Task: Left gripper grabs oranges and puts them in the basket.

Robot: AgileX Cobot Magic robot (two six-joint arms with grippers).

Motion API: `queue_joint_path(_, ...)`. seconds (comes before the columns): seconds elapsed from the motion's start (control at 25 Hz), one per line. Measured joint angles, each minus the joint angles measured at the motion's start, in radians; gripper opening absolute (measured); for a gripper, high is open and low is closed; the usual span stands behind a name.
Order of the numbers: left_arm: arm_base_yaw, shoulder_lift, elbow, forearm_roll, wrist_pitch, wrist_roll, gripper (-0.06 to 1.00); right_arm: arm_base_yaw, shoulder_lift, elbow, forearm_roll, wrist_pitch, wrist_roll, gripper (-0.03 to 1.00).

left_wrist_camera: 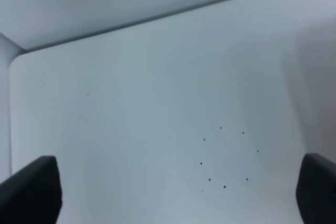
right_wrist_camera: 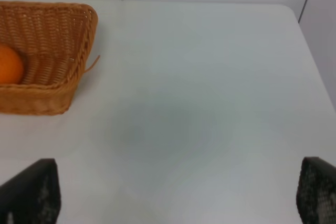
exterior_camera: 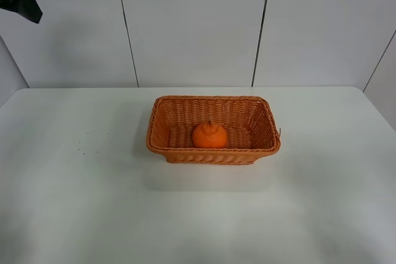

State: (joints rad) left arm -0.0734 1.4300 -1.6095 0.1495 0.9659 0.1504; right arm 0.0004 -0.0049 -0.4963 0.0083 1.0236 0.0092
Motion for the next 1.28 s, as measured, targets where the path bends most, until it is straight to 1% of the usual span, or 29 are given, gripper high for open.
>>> queue_joint_path(0.16,0.000,-0.164,0.137,0.004,-0.025,-0.012,1.00,0.000,0.000,0.000,0.000,0.000,0.000,0.69)
queue_joint_path(0.28,0.000,-0.272,0.230,0.035,-0.026,-0.053,1.00,0.000,0.000,0.000,0.000,0.000,0.000,0.69)
queue_joint_path(0.48,0.000,-0.427,0.366,0.173,-0.026,-0.150,1.00,0.000,0.000,0.000,0.000,0.000,0.000,0.69)
queue_joint_path(0.6,0.000,-0.505,0.426,0.216,-0.018,-0.181,1.00,0.000,0.000,0.000,0.000,0.000,0.000,0.69)
queue_joint_path(0.72,0.000,-0.579,0.483,0.221,-0.004,-0.209,1.00,0.000,0.000,0.000,0.000,0.000,0.000,0.69)
queue_joint_path(0.84,0.000,-0.668,0.546,0.210,-0.003,-0.225,1.00,0.000,0.000,0.000,0.000,0.000,0.000,0.69)
queue_joint_path(1.08,0.000,-0.868,0.676,0.202,0.000,-0.231,1.00,0.000,0.000,0.000,0.000,0.000,0.000,0.69)
queue_joint_path(1.28,0.000,-1.037,0.758,0.199,-0.003,-0.233,1.00,0.000,0.000,0.000,0.000,0.000,0.000,0.69)
